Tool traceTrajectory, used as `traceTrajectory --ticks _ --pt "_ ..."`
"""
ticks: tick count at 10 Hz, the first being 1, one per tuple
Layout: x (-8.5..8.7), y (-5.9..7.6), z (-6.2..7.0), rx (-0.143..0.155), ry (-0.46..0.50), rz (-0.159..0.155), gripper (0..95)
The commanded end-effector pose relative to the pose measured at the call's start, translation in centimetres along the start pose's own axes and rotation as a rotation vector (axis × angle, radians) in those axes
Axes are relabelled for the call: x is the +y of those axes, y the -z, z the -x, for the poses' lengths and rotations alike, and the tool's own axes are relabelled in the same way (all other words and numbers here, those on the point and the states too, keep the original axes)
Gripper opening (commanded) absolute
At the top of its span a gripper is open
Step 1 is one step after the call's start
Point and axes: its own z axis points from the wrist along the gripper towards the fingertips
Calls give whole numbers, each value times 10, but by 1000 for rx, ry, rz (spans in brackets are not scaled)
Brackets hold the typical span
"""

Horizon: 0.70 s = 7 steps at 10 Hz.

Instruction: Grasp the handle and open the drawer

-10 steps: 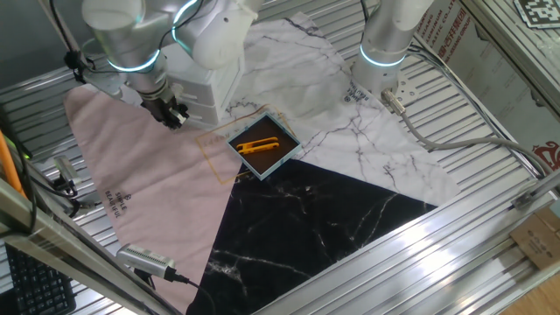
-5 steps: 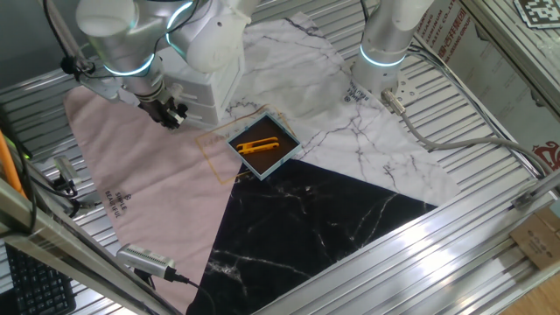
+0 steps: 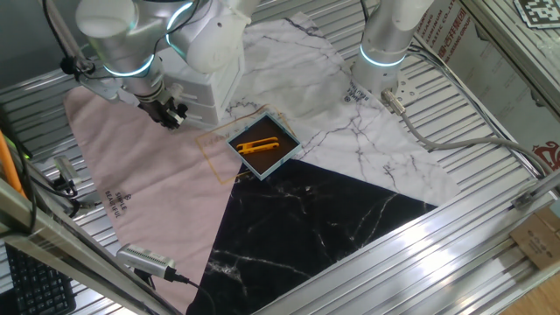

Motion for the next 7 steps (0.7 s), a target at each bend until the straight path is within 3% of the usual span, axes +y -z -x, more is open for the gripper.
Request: traceTrajectory --ticks 1,7 --pt "0 0 0 7 -1 -5 0" --pt "0 0 0 6 -7 -6 0"
